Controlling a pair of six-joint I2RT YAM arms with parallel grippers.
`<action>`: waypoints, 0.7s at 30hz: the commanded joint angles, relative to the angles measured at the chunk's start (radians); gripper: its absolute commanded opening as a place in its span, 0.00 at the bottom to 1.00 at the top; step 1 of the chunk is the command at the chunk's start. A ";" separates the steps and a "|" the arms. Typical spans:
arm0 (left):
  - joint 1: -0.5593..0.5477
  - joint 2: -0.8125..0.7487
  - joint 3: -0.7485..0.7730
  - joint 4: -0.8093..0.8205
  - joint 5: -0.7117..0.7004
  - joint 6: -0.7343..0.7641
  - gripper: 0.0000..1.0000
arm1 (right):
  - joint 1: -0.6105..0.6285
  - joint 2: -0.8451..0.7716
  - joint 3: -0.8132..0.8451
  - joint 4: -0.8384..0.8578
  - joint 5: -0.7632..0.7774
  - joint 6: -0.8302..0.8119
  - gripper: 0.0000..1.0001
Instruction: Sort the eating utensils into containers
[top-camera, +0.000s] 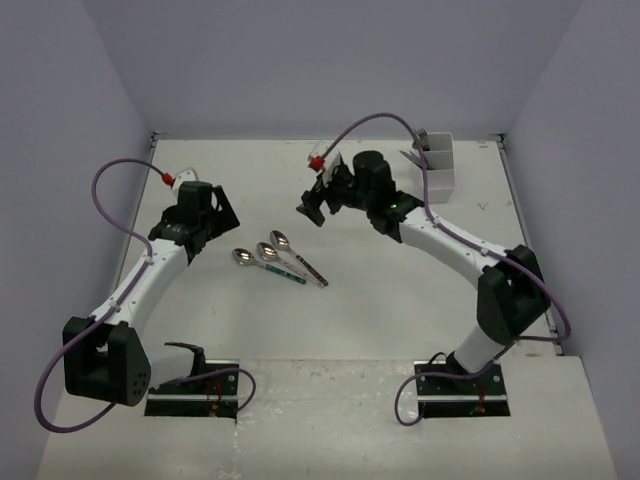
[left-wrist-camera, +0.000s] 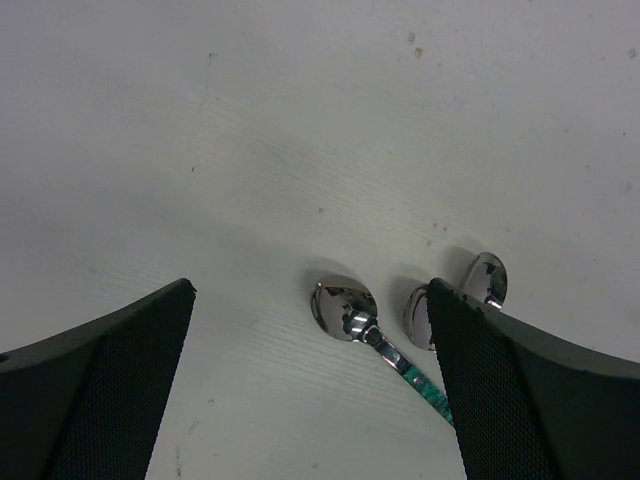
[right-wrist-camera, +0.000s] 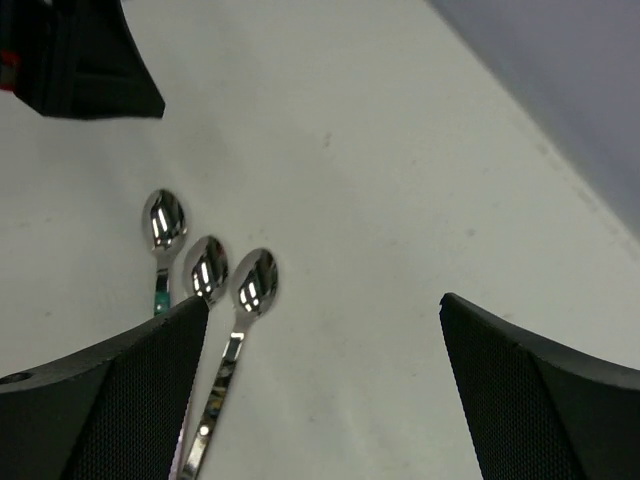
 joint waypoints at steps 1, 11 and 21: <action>-0.005 -0.038 -0.026 -0.013 -0.048 -0.034 1.00 | 0.089 0.122 0.048 -0.178 0.215 0.103 0.99; -0.005 -0.060 -0.044 -0.005 -0.021 -0.017 1.00 | 0.218 0.486 0.364 -0.489 0.596 0.280 0.99; -0.005 -0.044 -0.033 0.008 -0.016 0.000 1.00 | 0.248 0.511 0.307 -0.523 0.602 0.315 0.99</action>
